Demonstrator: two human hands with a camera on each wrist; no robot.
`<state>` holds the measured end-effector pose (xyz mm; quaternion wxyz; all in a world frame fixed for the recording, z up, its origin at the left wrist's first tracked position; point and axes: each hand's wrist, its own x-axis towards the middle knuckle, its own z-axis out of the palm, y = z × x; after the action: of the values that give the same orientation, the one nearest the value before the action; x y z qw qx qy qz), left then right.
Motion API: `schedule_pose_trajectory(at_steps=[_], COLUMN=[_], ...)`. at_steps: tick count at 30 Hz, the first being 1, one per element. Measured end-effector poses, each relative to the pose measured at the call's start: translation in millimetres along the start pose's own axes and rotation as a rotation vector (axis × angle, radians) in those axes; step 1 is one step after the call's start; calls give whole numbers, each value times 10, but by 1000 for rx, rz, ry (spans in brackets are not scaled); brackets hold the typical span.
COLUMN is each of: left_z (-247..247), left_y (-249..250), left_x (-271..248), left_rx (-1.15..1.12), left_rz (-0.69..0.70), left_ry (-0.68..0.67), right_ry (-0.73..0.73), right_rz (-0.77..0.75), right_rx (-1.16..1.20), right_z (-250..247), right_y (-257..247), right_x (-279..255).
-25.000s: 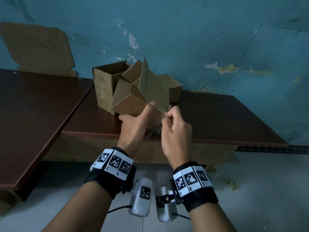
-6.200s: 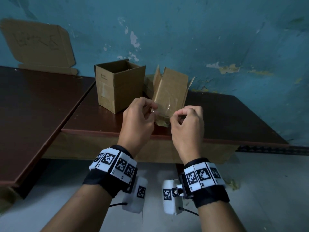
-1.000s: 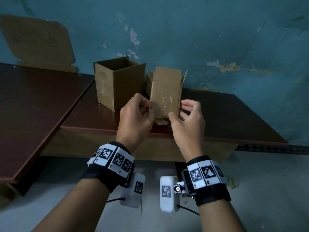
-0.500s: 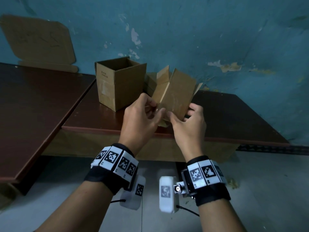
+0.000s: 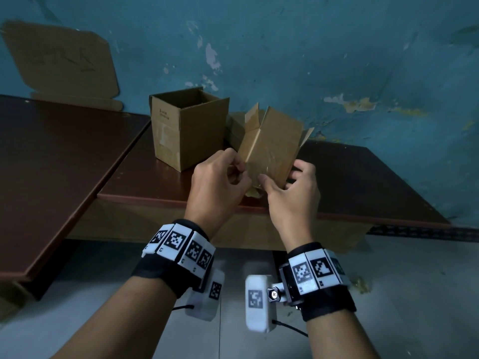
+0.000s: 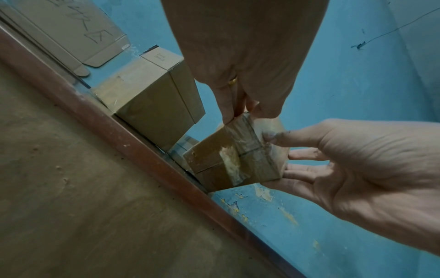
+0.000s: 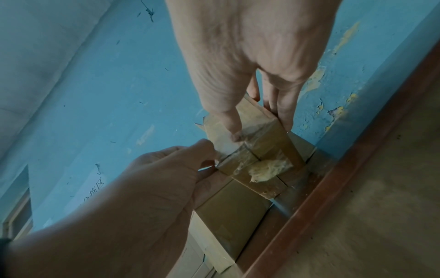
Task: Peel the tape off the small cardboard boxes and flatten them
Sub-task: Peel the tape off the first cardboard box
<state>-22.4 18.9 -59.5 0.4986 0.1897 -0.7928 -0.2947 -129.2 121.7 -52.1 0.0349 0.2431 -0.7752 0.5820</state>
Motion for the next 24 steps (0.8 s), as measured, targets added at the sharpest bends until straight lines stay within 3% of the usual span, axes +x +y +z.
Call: schedule_pose_trajectory(at_steps=[5,9,24], left_z=[5,-5,-12], left_y=[-20,42,47], left_x=[7,-3,-7], left_rx=[1,-63,-125], left_rz=[0,-84,-105], left_ry=[7,-16,-20], right_ry=[-13,-21,-8], right_rz=[9,35,29], right_rx=[6,25,81], right_z=[-16,-38,-10], right_y=[-3,16,3], right_x=[-1,30,13])
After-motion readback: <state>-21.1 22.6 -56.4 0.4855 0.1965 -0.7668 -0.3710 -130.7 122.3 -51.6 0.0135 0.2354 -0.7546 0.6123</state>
